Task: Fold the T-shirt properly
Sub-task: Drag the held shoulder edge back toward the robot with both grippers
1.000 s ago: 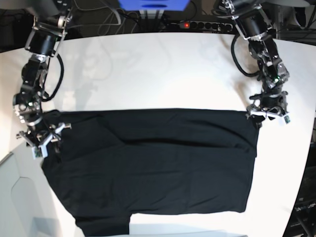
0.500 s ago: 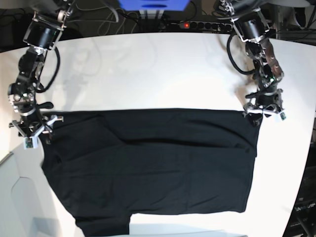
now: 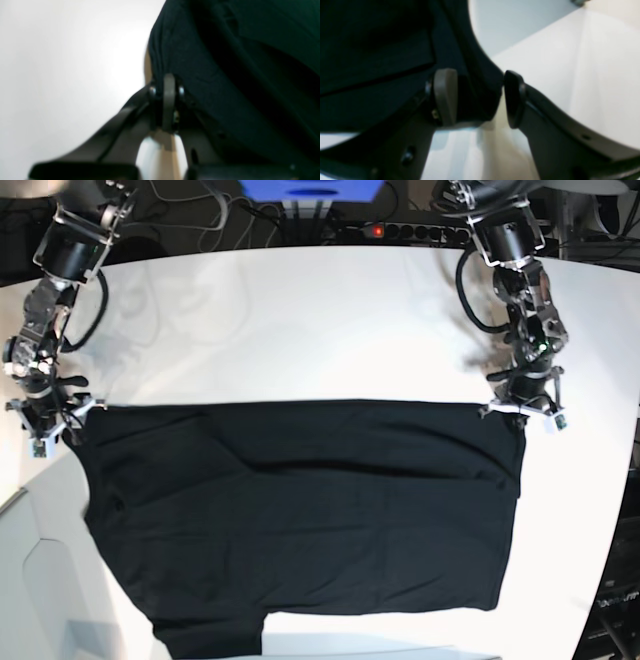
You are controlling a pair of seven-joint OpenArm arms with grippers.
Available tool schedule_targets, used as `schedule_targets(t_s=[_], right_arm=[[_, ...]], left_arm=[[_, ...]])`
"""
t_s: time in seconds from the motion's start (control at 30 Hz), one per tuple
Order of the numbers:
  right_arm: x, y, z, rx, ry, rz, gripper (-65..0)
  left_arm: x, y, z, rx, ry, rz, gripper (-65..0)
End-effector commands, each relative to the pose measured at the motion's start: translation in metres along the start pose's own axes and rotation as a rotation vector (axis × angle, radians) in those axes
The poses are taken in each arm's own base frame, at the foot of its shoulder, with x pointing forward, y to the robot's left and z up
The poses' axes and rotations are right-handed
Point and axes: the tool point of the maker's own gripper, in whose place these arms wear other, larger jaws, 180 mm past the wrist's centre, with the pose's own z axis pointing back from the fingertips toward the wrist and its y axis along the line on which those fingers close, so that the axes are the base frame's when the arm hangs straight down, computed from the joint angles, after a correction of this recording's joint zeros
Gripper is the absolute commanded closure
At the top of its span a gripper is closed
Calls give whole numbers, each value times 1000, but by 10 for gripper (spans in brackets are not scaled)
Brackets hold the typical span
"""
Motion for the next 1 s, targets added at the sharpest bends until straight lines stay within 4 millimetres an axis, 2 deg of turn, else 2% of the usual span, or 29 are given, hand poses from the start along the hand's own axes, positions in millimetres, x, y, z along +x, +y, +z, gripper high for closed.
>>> schedule_targets(t_s=[0.0, 0.37, 0.43, 0.6, 0.63, 0.8, 0.97], right_arm=[[13, -11, 1, -15, -35, 2, -310], [-21, -13, -7, 2, 56, -27, -290], [-27, -15, -6, 0, 73, -23, -232], [-29, -17, -5, -2, 81, -16, 0], [-33, -17, -3, -2, 89, -14, 0], [-14, -25, 8, -26, 40, 40, 0], [20, -27, 19, -47, -44, 89, 0]], left_arm=[[7, 1, 0, 1, -4, -12, -3], [7, 4, 1, 9, -3, -14, -2], [6, 5, 1, 10, -2, -14, -2], [4, 16, 6, 27, 5, -34, -2], [3, 17, 7, 28, 7, -35, -2], [12, 17, 16, 26, -20, -60, -2], [41, 4, 27, 3, -101, -92, -2]])
